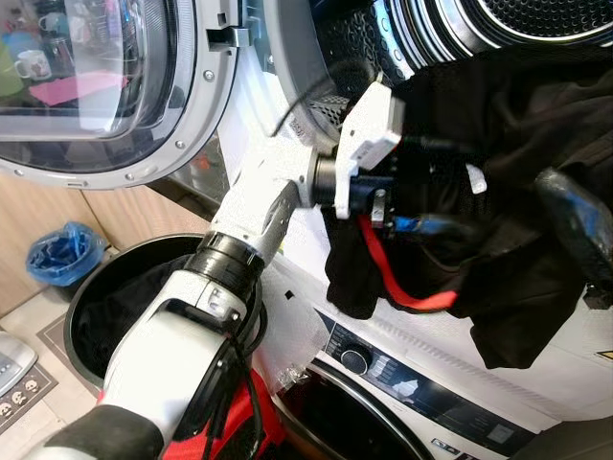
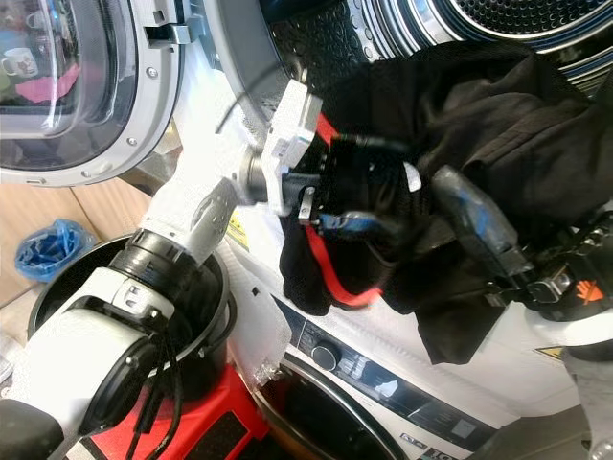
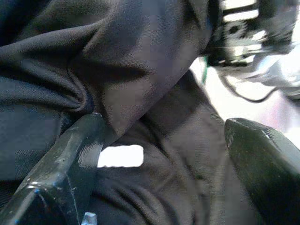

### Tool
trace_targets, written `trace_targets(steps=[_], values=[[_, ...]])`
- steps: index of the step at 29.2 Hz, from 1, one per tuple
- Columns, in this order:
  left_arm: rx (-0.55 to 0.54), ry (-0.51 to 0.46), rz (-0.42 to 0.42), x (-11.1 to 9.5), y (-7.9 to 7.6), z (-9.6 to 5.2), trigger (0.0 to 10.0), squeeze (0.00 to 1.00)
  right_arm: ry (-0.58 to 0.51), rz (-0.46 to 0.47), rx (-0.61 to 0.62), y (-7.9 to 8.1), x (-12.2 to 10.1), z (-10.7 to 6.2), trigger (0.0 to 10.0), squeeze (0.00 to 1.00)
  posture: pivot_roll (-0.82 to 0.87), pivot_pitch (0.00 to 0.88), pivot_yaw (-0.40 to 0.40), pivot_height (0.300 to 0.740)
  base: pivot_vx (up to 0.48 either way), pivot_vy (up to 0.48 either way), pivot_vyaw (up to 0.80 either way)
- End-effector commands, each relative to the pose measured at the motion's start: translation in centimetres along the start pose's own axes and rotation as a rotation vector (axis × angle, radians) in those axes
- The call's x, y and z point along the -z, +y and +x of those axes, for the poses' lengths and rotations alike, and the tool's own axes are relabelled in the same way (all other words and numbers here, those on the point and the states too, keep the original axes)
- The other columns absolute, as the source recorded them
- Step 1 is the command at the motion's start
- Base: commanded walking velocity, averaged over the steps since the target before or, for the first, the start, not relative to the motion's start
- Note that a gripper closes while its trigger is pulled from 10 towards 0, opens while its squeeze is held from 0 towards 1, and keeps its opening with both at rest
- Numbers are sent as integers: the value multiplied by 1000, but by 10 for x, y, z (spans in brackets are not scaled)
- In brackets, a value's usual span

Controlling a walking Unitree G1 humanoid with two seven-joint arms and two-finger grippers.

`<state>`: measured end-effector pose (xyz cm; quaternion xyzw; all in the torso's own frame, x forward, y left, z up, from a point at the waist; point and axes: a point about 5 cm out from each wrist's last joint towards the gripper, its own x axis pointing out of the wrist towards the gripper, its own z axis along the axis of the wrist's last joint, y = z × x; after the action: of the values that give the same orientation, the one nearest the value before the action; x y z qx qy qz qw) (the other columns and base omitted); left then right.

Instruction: Clothes washing

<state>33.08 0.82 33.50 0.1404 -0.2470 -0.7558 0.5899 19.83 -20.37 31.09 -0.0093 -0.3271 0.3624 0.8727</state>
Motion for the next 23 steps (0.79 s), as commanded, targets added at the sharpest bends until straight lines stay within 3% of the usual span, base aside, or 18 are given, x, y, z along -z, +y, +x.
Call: trace_targets(steps=[1,3,11,14,20,23], values=[[74,-38,0,-11,-2,2,10000,0,-18,-15,-23,7,-3,1,10000,0,-46,125,-13,740,0,0,0],[97,-67,0,-15,-3,2,10000,0,-22,-11,-23,8,-3,1,10000,0,-46,125,-13,740,0,0,0],[8,-193,203,-48,11,12,10000,0,-35,12,-23,12,0,2,10000,0,-45,132,-12,740,0,0,0],[-31,-113,283,-43,14,11,10000,0,-38,18,-19,13,1,2,10000,0,-48,134,-10,740,0,0,0],[-40,34,350,-22,11,9,10000,0,-43,20,-20,14,1,1,10000,0,-48,134,-10,740,0,0,0],[-78,60,371,-19,13,9,10000,0,-44,20,-21,14,0,2,10000,0,-45,134,-12,740,0,0,0]])
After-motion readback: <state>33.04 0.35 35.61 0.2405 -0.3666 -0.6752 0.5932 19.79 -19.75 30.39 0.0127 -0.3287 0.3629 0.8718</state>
